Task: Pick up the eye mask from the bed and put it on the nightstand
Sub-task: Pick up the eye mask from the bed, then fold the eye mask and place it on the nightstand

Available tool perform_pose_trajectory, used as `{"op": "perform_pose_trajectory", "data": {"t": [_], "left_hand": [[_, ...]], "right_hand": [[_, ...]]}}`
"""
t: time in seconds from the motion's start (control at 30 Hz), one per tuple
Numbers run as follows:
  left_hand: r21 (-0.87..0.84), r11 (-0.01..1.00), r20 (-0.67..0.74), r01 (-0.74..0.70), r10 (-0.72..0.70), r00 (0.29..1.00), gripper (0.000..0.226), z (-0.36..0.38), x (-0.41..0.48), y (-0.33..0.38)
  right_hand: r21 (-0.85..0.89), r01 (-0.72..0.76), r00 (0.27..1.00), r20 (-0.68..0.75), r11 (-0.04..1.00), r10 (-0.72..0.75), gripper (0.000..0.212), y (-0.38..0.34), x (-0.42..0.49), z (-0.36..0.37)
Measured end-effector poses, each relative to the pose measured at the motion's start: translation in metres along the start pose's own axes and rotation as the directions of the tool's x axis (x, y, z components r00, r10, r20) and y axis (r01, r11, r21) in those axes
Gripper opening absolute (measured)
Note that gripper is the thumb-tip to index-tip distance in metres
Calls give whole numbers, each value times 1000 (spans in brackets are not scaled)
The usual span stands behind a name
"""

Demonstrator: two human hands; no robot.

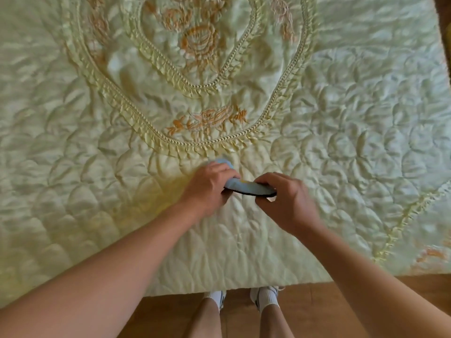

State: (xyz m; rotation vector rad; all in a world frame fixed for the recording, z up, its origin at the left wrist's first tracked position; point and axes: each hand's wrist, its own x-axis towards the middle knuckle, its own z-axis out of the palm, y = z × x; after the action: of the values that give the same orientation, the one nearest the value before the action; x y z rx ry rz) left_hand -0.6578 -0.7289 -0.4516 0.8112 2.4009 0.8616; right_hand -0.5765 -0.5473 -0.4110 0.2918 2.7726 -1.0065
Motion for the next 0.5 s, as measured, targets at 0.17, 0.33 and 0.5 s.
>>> {"op": "perform_pose_trajectory", "data": {"t": [0.17, 0.33, 0.5], "left_hand": [[-561, 784, 143, 266, -224, 964, 3, -57, -21, 72], [-805, 518, 144, 289, -303, 942, 18, -141, -53, 178], [-909, 292, 185, 297, -358, 915, 31, -210, -93, 261]], "right_hand": [[374, -89, 996, 3, 923, 94, 14, -45, 3, -85], [740, -188, 982, 124, 646, 144, 13, -135, -13, -175], [736, -223, 974, 186, 639, 125, 12, -204, -37, -248]]}}
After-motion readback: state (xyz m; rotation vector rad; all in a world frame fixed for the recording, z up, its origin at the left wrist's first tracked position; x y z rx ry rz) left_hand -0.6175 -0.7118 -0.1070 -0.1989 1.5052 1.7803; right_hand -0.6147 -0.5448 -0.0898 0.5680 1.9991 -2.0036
